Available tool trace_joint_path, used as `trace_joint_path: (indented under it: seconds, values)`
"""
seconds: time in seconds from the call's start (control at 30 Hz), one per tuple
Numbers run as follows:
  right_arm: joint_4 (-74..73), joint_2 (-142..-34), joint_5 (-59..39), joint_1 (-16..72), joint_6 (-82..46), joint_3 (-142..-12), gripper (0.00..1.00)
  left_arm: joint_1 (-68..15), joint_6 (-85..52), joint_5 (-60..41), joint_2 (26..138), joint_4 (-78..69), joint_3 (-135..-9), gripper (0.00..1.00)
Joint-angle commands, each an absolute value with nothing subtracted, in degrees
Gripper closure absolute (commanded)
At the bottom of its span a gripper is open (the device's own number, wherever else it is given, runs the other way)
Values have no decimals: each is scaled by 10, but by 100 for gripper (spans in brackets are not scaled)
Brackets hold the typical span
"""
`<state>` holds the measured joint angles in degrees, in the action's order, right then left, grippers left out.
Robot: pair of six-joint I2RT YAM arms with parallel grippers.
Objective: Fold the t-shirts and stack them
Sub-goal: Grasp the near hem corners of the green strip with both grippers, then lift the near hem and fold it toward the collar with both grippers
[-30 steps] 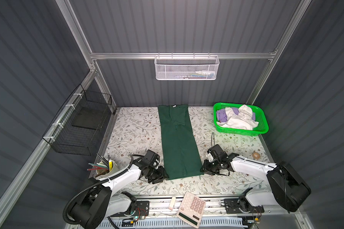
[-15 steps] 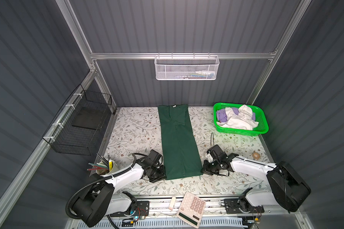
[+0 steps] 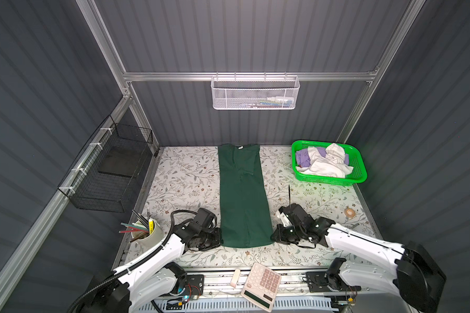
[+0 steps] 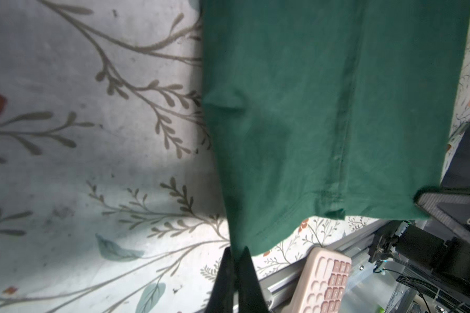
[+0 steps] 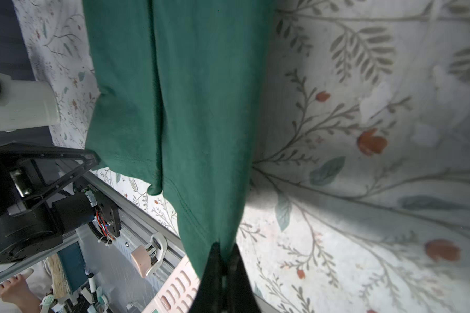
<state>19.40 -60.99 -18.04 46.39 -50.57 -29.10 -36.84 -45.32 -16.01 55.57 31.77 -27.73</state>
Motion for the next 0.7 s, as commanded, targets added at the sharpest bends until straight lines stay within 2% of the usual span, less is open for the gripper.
trace_joint_path:
  seconds: [0.0, 0.07, 0.2, 0.27, 0.4, 0.67]
  values:
    - [234, -550, -131, 496, -586, -246, 100, -375, -422, -180, 525, 408, -307, 100]
    - [237, -520, -120, 502, -602, -234, 100, -375, -421, -204, 494, 404, -316, 100]
    - [289, -509, -65, 500, -582, -291, 100, -375, -418, -152, 468, 431, -383, 100]
    - [313, -530, -44, 494, -556, -344, 100, -375, -408, -128, 478, 441, -412, 100]
    - [326, -592, -65, 455, -504, -437, 100, -375, -404, -72, 486, 424, -438, 100]
    - [293, -676, -77, 389, -425, -545, 100, -375, -383, 29, 552, 368, -501, 100]
